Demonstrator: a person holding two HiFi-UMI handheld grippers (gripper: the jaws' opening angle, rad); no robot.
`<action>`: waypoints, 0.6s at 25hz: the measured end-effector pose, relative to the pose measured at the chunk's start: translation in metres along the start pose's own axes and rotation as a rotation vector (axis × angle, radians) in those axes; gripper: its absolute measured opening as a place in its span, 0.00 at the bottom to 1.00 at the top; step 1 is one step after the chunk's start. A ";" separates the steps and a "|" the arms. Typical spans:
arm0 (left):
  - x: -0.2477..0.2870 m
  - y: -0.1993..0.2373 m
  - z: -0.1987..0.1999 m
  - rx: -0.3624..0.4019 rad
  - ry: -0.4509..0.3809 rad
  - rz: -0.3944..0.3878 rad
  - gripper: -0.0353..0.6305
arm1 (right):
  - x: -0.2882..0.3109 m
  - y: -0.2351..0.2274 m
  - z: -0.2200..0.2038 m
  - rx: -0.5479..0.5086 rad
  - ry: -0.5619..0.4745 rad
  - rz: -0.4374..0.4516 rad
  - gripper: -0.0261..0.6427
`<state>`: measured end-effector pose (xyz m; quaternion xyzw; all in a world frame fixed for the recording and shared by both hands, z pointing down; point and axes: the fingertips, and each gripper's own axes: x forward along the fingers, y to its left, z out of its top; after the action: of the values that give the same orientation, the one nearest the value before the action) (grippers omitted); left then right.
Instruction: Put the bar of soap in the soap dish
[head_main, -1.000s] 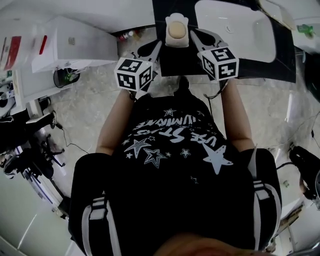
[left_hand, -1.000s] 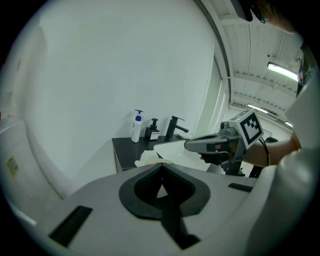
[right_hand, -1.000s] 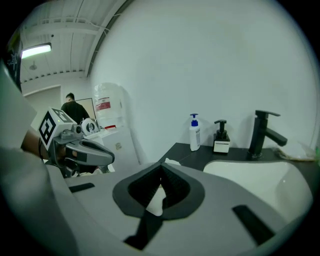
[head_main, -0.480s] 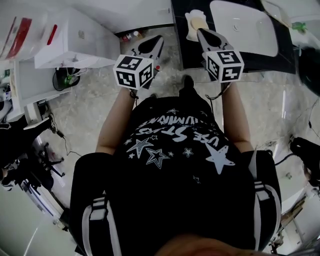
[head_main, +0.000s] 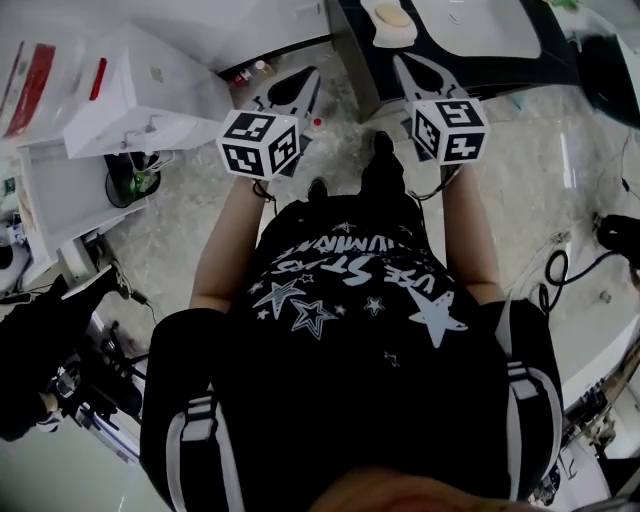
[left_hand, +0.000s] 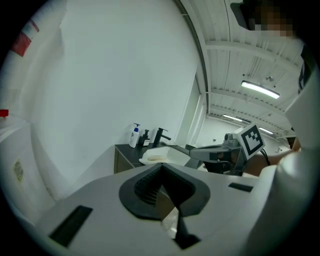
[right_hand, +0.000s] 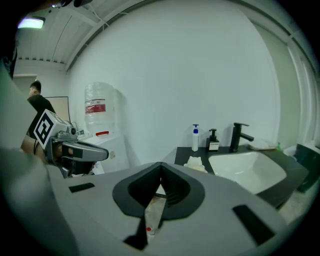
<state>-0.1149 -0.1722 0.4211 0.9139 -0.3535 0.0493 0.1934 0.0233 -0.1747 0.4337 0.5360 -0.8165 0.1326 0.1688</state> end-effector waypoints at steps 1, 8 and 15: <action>-0.005 -0.002 -0.001 0.001 0.002 -0.017 0.07 | -0.007 0.003 -0.004 0.012 0.000 -0.022 0.05; -0.026 -0.020 -0.001 0.024 0.007 -0.111 0.07 | -0.055 0.022 -0.023 0.053 0.020 -0.131 0.05; -0.030 -0.056 -0.003 0.036 -0.013 -0.141 0.07 | -0.092 0.018 -0.031 0.060 0.000 -0.169 0.05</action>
<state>-0.0996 -0.1140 0.3994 0.9402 -0.2884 0.0357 0.1777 0.0450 -0.0792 0.4228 0.6079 -0.7640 0.1421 0.1634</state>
